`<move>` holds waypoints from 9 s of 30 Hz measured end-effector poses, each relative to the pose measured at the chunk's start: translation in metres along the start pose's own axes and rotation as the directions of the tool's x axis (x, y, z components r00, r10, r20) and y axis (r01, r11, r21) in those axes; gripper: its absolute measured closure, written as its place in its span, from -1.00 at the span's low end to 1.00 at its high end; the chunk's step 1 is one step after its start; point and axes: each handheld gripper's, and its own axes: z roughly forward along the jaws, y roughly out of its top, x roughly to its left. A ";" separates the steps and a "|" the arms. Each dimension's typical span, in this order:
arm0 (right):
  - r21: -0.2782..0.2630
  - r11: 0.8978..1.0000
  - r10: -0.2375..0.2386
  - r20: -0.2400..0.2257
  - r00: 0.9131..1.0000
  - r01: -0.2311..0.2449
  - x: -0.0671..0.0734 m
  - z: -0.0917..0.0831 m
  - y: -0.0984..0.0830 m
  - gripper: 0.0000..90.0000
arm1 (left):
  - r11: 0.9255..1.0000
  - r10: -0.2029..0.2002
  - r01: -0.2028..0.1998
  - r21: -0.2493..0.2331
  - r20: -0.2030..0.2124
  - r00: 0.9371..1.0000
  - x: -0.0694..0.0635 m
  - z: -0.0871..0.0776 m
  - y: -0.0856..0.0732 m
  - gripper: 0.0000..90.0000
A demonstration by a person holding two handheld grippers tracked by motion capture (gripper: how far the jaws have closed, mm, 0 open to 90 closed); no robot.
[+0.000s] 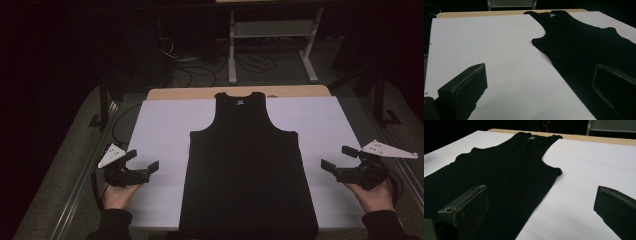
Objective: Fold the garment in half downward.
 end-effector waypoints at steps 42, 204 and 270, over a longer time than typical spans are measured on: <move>0.020 0.999 -0.044 -0.027 0.999 0.044 0.003 0.004 0.013 -1.00 | 1.000 0.005 -0.005 -0.018 0.033 0.999 0.005 0.000 0.010 -1.00; 0.287 0.958 -0.006 -0.044 0.999 0.019 -0.061 0.132 0.063 -1.00 | 0.961 0.058 -0.099 0.258 0.159 0.986 0.014 0.176 0.076 -1.00; 0.384 0.923 -0.023 -0.007 1.000 0.024 -0.051 0.169 0.039 0.68 | 0.913 0.088 -0.132 0.386 0.131 0.987 0.001 0.204 0.056 0.31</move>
